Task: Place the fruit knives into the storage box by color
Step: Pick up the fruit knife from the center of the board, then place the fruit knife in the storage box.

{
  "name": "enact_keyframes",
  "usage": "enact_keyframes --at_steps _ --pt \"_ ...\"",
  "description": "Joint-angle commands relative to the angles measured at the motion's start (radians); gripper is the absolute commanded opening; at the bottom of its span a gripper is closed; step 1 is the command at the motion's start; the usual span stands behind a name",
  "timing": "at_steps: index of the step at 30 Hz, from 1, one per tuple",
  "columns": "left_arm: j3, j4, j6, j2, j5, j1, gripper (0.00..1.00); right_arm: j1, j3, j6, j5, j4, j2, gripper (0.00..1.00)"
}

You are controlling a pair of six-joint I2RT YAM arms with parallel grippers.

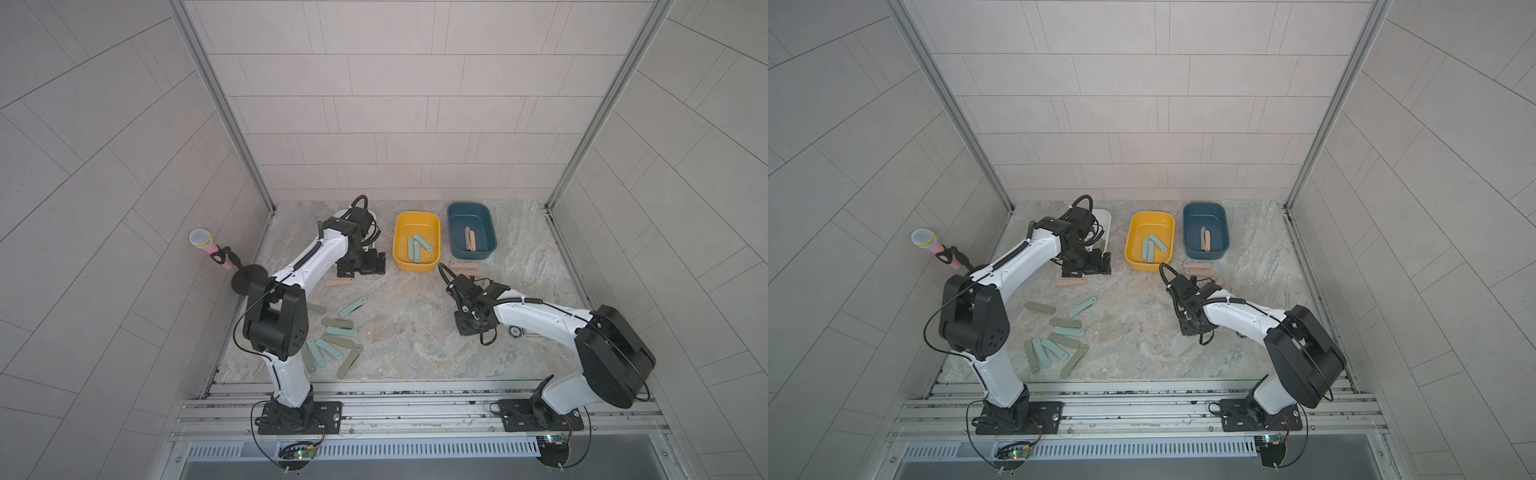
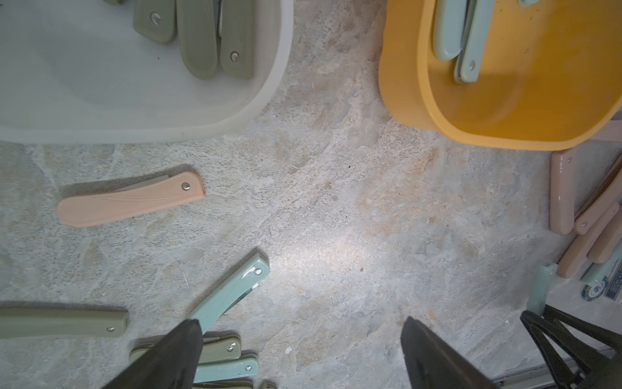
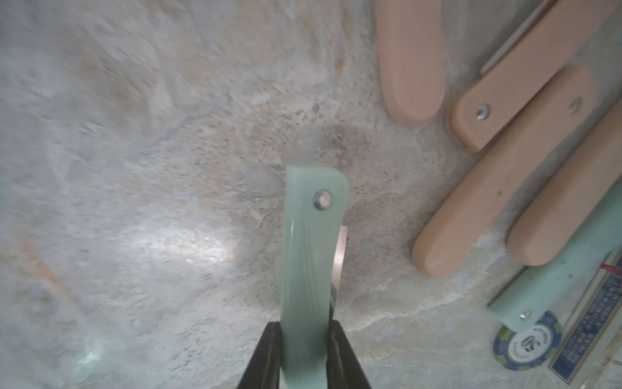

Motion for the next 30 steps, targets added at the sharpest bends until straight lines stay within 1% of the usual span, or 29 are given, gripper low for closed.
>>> enact_keyframes --at_steps 1,3,5,10,16,21,23,26,30 --pt "-0.010 -0.006 -0.023 -0.045 -0.016 -0.004 1.00 0.012 0.078 0.008 -0.004 -0.034 -0.058 0.18" --pt "-0.011 -0.001 -0.030 -0.050 -0.017 -0.004 1.00 0.012 0.141 -0.017 -0.005 -0.004 -0.044 0.17" --pt "-0.013 0.004 -0.032 -0.047 -0.019 -0.004 1.00 0.006 0.219 -0.045 0.005 0.015 0.007 0.17" --pt "-0.006 -0.014 -0.033 -0.032 -0.040 -0.004 1.00 -0.044 0.476 -0.123 -0.050 0.013 0.213 0.16" --pt "-0.009 -0.041 -0.020 -0.027 -0.066 -0.002 1.00 -0.095 0.744 -0.170 -0.093 0.022 0.438 0.16" --pt "-0.045 -0.050 -0.007 -0.035 -0.091 -0.001 1.00 -0.118 0.865 -0.168 -0.119 0.023 0.567 0.17" --pt "-0.059 -0.053 -0.001 -0.040 -0.097 -0.001 1.00 -0.119 0.888 -0.170 -0.114 0.027 0.593 0.20" --pt "-0.098 -0.052 0.010 -0.052 -0.116 -0.001 1.00 -0.123 0.921 -0.171 -0.114 0.015 0.615 0.28" --pt "-0.164 -0.066 0.040 -0.061 -0.188 -0.001 1.00 -0.123 0.920 -0.182 -0.115 -0.007 0.569 0.44"
